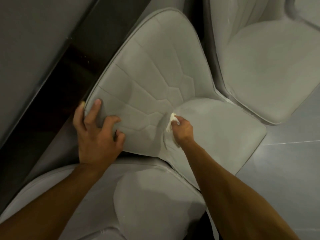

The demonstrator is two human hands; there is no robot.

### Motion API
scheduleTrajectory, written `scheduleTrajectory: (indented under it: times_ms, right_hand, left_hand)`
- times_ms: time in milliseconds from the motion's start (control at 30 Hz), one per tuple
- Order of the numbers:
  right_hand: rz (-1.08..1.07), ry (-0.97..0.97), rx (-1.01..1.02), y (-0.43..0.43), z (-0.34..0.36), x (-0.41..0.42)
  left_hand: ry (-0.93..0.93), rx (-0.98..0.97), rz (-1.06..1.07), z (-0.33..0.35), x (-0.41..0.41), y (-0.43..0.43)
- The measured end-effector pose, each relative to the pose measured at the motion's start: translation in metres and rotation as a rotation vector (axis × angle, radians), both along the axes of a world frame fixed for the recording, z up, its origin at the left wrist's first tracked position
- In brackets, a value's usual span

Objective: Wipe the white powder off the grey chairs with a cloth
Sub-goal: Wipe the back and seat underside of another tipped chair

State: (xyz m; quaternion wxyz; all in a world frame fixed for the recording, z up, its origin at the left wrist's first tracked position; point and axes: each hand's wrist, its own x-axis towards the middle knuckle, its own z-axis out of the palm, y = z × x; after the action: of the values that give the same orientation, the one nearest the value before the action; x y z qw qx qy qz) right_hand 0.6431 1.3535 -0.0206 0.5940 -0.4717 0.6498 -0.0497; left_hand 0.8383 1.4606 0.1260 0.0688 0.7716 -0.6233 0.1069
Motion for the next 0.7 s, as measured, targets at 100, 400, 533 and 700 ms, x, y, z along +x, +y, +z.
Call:
scheduleTrajectory:
  times_ms: [100,400,533,700]
  right_hand:
    - [-0.053,-0.042,0.019,0.016,0.014,-0.005]
    - [-0.354,-0.252,-0.015,0.016,0.048,0.003]
    - [-0.417,-0.325,-0.072,0.006,0.049,0.006]
    - [-0.494,-0.341,-0.098,-0.015,0.051,0.001]
  left_hand:
    - [0.058,0.158,0.059,0.020,-0.014,0.010]
    - [-0.133,0.235,-0.374,0.061,-0.032,-0.070]
    - [-0.318,0.365,-0.507,0.068,-0.029,-0.160]
    - [-0.471,0.466,-0.615,0.063,-0.028,-0.239]
